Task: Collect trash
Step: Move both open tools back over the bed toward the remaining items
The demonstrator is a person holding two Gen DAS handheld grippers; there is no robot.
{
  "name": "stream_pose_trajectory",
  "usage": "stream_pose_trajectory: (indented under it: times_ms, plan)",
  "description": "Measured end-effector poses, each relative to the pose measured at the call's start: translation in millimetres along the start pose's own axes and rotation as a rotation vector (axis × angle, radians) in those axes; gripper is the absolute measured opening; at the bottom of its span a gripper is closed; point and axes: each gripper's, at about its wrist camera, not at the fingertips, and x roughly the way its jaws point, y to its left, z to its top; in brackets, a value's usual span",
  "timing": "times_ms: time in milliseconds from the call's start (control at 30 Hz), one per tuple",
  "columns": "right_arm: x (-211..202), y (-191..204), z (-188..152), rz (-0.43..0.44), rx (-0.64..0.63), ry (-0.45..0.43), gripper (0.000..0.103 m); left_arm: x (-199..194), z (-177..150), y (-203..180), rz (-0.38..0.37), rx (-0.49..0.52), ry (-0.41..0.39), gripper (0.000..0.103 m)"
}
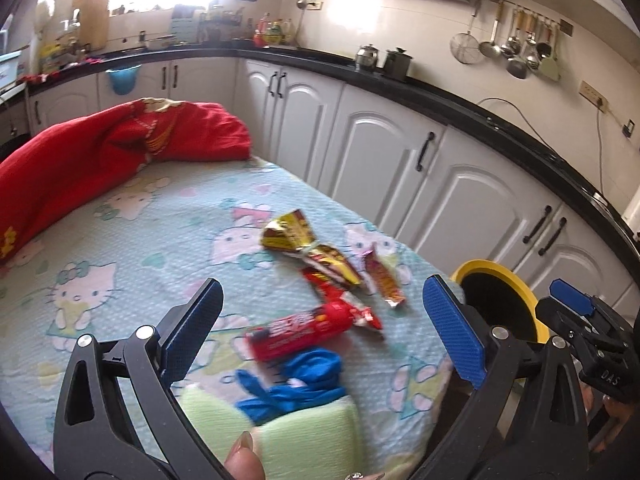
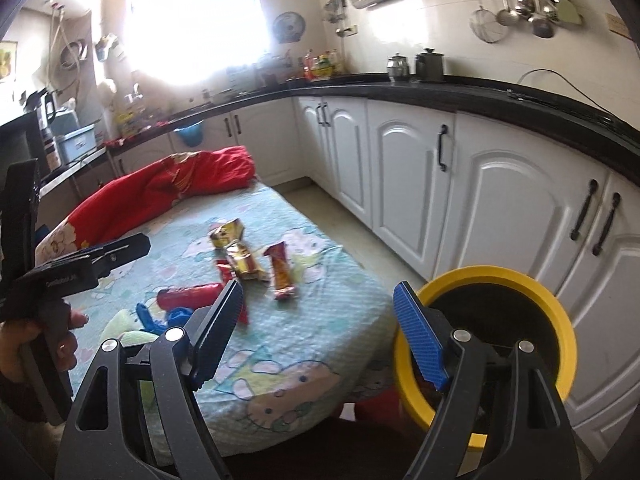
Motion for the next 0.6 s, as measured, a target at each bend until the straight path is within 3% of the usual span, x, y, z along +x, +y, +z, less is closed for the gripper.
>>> stream_pose_trajectory:
  times_ms: [433, 600]
  plan:
    - [36, 33, -2, 0.05, -0.048, 0.071, 0.075, -3, -10, 51, 0.045, -0.046, 0.049, 0.092]
    - [51, 40, -3, 0.059, -0.063, 0.093, 0.075, 1, -21, 68, 0.028, -0.069, 0.087, 0.092]
